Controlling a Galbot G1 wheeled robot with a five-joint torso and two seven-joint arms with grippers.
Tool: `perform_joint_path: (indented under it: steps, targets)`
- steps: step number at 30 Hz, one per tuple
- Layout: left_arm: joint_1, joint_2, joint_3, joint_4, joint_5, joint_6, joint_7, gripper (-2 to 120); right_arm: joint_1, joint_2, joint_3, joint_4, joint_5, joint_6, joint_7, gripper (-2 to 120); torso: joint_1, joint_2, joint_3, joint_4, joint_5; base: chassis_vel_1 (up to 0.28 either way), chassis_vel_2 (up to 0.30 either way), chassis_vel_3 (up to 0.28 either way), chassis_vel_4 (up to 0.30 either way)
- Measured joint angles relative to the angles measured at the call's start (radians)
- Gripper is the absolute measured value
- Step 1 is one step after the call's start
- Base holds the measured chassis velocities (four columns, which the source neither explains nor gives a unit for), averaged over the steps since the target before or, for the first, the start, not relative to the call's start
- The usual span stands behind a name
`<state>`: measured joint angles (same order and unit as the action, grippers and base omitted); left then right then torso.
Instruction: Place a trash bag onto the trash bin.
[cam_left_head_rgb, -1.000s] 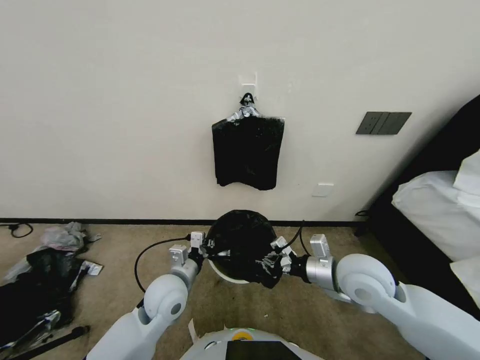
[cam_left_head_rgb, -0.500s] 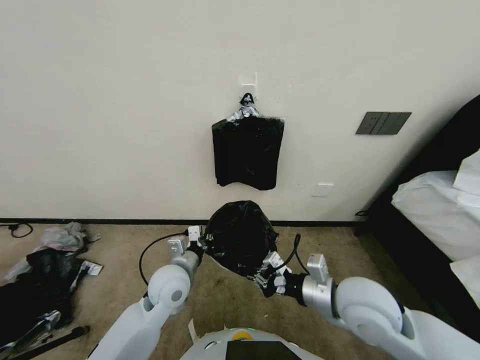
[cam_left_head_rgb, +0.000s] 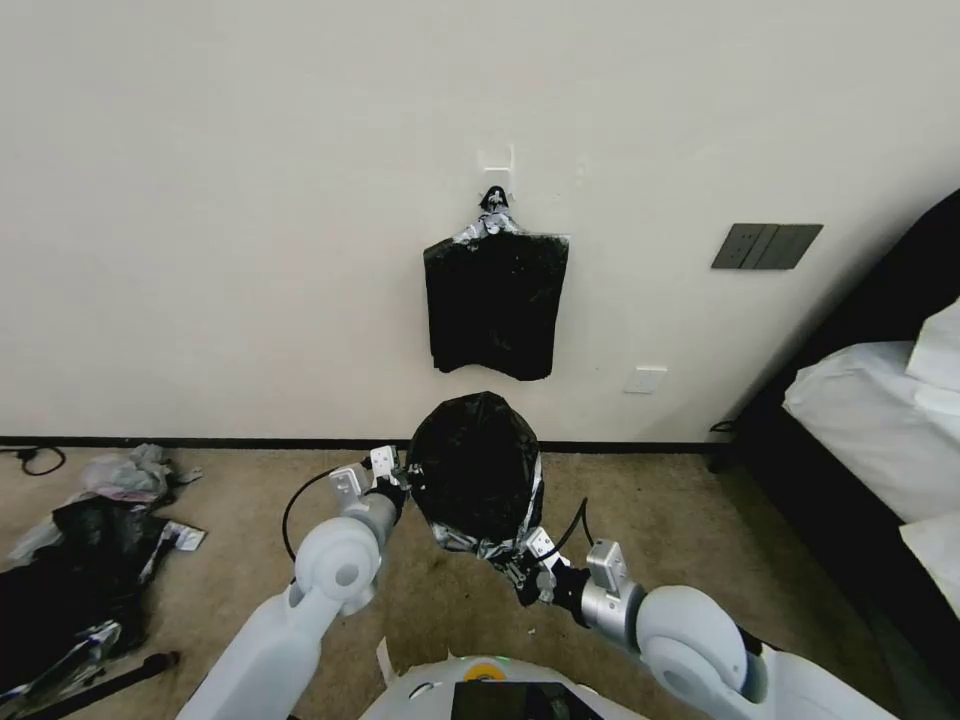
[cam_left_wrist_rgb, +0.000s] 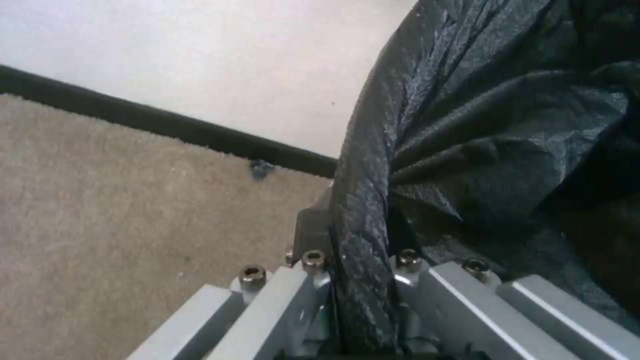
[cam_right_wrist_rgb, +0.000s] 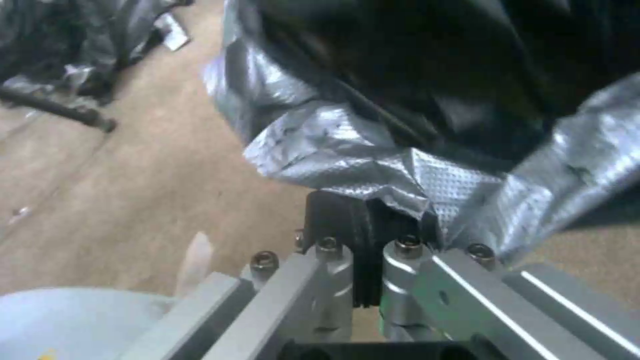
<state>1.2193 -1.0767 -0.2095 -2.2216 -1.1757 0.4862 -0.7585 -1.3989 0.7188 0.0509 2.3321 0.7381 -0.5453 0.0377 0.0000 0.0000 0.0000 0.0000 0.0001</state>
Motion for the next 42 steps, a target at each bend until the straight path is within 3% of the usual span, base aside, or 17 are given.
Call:
perform_joint_path:
  steps: [9,21,29,36,42]
  targets:
    - [-0.007,-0.011,-0.002,-0.003,-0.087,0.001,-0.036,1,0.069,0.12,-0.06,-0.142,-0.002,0.027,0.004,0,0.0,0.0,0.0,0.0001,-0.0001,0.0,0.0,0.0,0.0]
    - [-0.006,-0.008,-0.008,-0.012,-0.121,0.001,-0.057,1,0.091,0.19,-0.075,-0.246,-0.001,0.062,0.012,0,0.0,0.0,0.0,0.0001,-0.0002,0.0,0.0,0.0,0.0]
    - [0.001,0.0,-0.008,-0.016,-0.127,0.002,-0.062,1,0.072,0.211,-0.064,-0.292,0.0,0.096,0.017,0,0.0,0.0,0.0,0.0,-0.0001,0.0,0.0,0.0,0.0]
    - [0.007,0.001,-0.011,-0.021,-0.124,0.001,-0.062,1,0.041,0.206,-0.067,-0.238,-0.05,0.106,0.015,0,0.0,0.0,0.0,0.0001,-0.0002,0.0,0.0,0.0,0.0]
    - [-0.001,-0.001,-0.017,-0.008,-0.121,0.0,-0.062,1,-0.017,0.172,-0.048,-0.214,-0.147,0.151,-0.021,19,0.0,0.0,0.0,0.0,0.0,0.0,0.0,0.0,0.0]
